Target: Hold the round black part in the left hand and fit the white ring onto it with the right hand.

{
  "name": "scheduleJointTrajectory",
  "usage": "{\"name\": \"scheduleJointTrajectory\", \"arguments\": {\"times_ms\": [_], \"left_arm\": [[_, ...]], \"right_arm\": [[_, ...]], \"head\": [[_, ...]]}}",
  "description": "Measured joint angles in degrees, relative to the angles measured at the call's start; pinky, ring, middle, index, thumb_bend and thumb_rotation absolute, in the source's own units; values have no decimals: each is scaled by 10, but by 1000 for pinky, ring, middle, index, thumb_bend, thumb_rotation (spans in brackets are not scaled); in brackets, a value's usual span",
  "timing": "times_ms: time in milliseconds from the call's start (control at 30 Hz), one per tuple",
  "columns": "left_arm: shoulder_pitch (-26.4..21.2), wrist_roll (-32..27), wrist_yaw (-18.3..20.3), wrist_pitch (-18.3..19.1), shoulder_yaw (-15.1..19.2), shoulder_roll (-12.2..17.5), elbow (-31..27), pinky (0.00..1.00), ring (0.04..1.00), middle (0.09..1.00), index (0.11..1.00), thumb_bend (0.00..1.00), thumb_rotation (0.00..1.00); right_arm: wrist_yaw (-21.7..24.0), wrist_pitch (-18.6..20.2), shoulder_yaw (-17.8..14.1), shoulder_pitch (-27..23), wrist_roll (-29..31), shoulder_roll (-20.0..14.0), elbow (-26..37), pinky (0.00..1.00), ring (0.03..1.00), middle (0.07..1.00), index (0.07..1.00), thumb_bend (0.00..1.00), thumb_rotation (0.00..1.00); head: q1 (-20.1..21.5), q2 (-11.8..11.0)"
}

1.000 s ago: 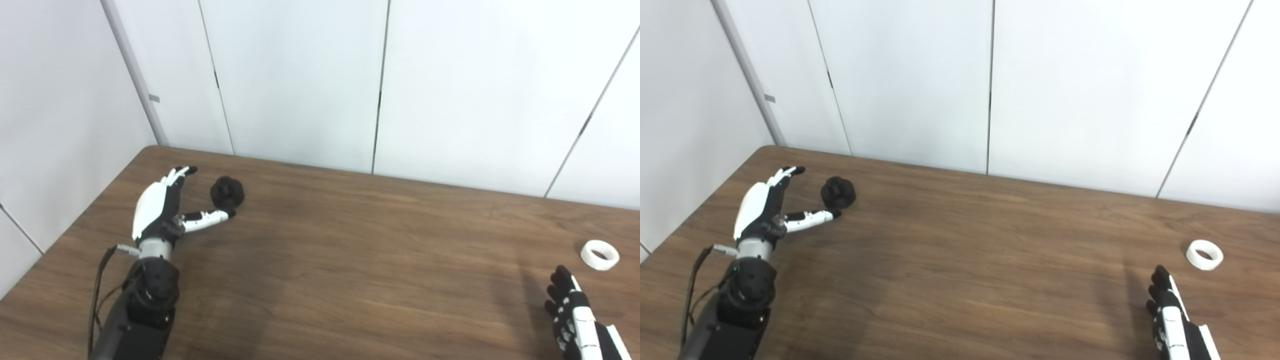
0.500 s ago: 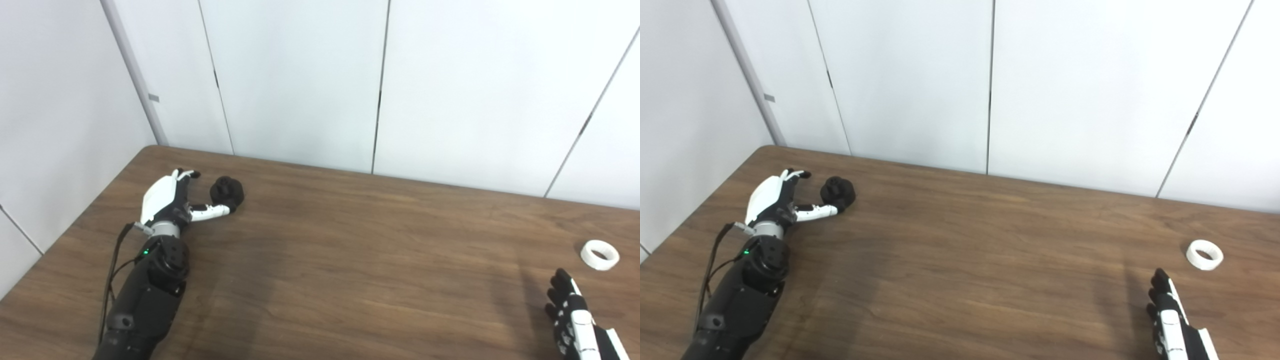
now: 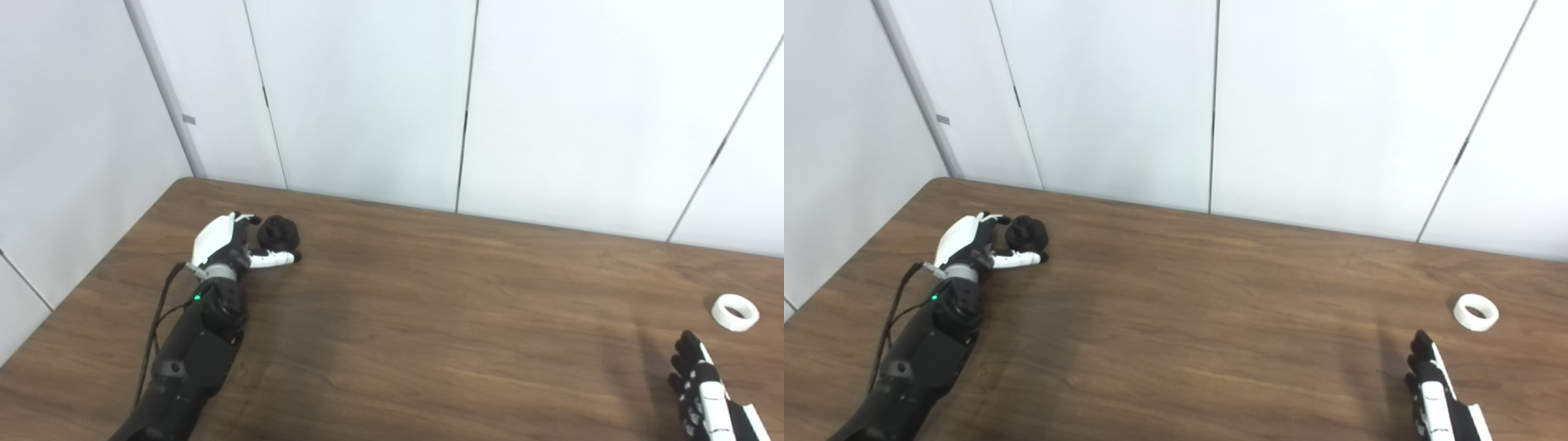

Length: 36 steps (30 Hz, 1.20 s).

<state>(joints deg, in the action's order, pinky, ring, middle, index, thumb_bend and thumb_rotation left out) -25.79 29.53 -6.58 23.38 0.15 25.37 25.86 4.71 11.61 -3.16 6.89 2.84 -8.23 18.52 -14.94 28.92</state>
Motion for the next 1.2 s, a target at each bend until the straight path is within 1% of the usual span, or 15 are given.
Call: {"name": "scheduleJointTrajectory", "arguments": {"times_ms": [133, 333, 500, 1000, 1200], "left_arm": [[-13, 0, -4, -2, -10, 0, 18, 1000, 1000, 984, 841, 1000, 342], [-24, -6, -13, -13, -13, 0, 38, 1000, 1000, 976, 832, 1000, 325], [-25, -10, -18, -17, -14, -1, 42, 1000, 1000, 969, 822, 1000, 302], [-28, -9, -26, -16, -18, -1, 49, 1000, 1000, 952, 813, 982, 313], [-27, -9, -29, -16, -18, -1, 49, 1000, 997, 940, 796, 973, 280]], "right_arm": [[-1, 0, -1, 0, 0, 2, 2, 1000, 1000, 1000, 1000, 324, 1000], [-1, 0, 0, 1, -1, 3, 4, 1000, 1000, 1000, 1000, 360, 1000], [-2, 0, -1, 1, -3, 3, 4, 1000, 1000, 1000, 1000, 372, 1000], [-1, 1, -3, 5, -2, 3, 4, 1000, 1000, 1000, 1000, 340, 1000], [0, 1, -3, 5, -2, 2, 4, 1000, 1000, 1000, 1000, 330, 1000]], "head": [[2, 0], [4, 0], [4, 2], [-3, 8], [-3, 9]]}}
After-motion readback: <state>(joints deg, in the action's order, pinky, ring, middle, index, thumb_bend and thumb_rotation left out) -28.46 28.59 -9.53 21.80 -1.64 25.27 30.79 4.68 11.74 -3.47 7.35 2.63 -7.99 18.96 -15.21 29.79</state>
